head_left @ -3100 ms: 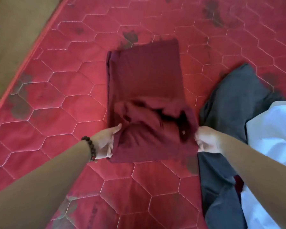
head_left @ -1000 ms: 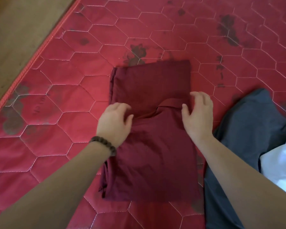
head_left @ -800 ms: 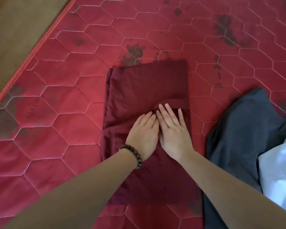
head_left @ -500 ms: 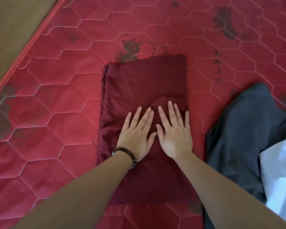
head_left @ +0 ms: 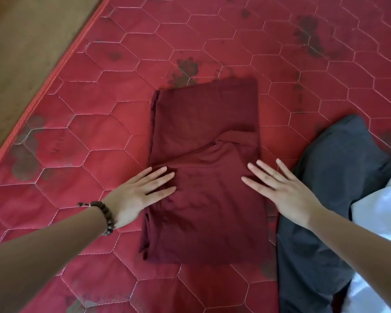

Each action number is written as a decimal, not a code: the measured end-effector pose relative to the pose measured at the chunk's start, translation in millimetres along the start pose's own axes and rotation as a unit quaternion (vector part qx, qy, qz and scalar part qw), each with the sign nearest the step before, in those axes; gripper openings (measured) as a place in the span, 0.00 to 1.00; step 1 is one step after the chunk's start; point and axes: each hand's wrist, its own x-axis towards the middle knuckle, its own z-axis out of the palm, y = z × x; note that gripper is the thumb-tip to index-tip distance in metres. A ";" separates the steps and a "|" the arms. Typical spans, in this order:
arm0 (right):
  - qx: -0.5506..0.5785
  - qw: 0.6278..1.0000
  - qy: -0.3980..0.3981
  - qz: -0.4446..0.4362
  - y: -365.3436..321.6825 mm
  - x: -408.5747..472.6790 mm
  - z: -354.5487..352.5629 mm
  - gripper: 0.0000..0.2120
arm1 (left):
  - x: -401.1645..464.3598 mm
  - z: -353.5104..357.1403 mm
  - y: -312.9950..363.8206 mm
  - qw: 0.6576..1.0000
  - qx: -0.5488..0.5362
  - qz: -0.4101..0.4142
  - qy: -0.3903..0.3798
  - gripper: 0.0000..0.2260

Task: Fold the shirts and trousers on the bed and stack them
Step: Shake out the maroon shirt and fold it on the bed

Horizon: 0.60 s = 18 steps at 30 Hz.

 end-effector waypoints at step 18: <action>0.661 0.679 -0.138 0.290 3.2 35.3 -61.3 0.14 | 34.3 -38.1 -31.8 0.690 -0.598 -0.396 -0.100 0.19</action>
